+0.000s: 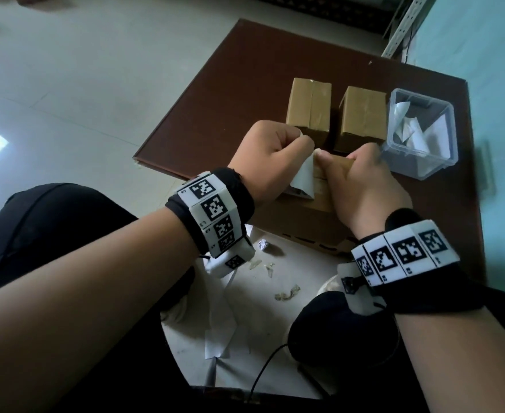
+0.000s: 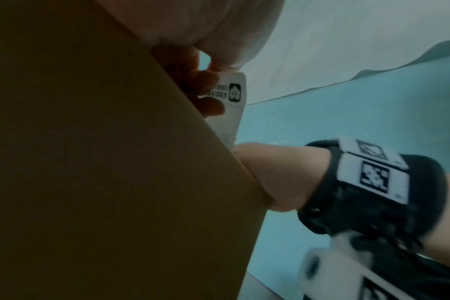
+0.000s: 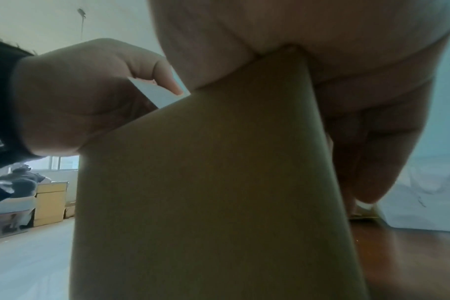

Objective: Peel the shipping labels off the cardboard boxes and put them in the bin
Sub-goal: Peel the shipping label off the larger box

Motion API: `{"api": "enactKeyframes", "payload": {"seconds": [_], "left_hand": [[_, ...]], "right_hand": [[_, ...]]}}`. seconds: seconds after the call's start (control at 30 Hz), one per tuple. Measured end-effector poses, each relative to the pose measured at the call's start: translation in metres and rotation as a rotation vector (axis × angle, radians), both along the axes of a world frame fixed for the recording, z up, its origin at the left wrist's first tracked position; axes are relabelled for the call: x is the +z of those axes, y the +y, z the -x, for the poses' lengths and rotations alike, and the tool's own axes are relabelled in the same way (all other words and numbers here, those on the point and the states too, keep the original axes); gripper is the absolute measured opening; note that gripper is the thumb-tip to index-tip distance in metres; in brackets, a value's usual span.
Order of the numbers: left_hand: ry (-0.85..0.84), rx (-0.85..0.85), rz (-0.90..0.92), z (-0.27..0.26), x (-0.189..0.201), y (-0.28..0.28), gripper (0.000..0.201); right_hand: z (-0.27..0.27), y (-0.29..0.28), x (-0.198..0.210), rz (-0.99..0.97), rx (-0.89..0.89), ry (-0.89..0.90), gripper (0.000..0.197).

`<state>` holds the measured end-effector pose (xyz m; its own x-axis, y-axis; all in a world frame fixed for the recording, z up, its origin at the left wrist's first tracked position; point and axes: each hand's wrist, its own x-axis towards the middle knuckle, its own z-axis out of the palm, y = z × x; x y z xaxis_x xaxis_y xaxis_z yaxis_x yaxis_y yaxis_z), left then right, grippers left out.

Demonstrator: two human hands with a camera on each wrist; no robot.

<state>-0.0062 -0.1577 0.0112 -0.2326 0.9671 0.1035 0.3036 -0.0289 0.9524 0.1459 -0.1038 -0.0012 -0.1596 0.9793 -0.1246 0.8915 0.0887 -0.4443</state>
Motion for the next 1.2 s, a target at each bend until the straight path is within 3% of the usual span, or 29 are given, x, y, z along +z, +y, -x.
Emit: {"api": "enactKeyframes", "payload": {"seconds": [0.2,0.4,0.63,0.87,1.2], "left_hand": [[0.074,-0.019,-0.038,-0.001,-0.011,0.005,0.037],[0.007,-0.027,-0.093,0.006,-0.018,0.010,0.037],[-0.039,-0.036,-0.135,0.002,-0.018,0.011,0.038],[-0.115,-0.097,-0.094,0.004,-0.015,0.010,0.036],[-0.087,-0.030,-0.133,-0.002,-0.015,0.011,0.040]], "right_hand": [[0.002,0.014,-0.006,0.000,-0.002,-0.025,0.070],[0.002,0.024,-0.009,0.000,0.027,-0.007,0.059],[-0.002,0.023,-0.009,-0.008,0.071,0.024,0.058],[0.000,0.024,-0.007,0.027,0.074,-0.063,0.063],[-0.001,0.027,-0.008,0.003,0.059,0.007,0.058]]}}
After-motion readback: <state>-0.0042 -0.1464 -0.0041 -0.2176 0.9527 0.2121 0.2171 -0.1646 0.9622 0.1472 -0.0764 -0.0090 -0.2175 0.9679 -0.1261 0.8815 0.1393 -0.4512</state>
